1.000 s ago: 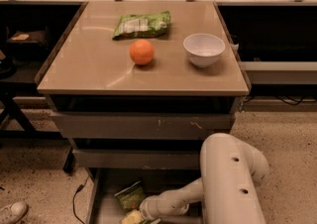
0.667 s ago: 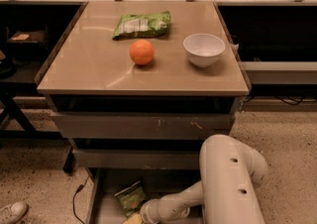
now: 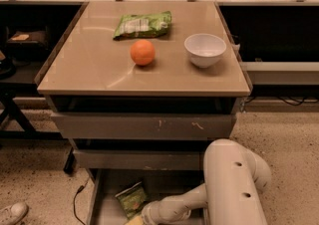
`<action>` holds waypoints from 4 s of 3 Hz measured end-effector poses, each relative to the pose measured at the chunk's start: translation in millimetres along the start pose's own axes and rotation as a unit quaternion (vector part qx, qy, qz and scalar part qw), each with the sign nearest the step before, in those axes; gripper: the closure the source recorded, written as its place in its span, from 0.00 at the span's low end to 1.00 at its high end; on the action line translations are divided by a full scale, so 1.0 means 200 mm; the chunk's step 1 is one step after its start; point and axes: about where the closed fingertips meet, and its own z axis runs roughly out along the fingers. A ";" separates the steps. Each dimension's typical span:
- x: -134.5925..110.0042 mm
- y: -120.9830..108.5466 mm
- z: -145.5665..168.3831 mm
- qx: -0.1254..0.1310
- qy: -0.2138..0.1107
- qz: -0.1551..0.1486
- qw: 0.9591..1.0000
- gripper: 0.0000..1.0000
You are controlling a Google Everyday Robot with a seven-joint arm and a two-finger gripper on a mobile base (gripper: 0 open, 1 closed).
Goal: Pick green jalapeno chip bag from bottom drawer and place on counter
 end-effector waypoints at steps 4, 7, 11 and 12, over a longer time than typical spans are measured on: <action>0.02 -0.02 0.08 -0.011 0.005 0.008 1.000 0.64; -0.20 0.00 -0.13 -0.059 -0.033 0.014 0.998 1.00; -0.34 0.24 -0.87 -0.158 0.000 0.046 0.986 1.00; -0.35 0.34 -1.06 -0.163 0.005 0.064 0.985 1.00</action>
Offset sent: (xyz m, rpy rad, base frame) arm 0.0002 0.0058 -0.0157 0.0113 0.0224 0.0036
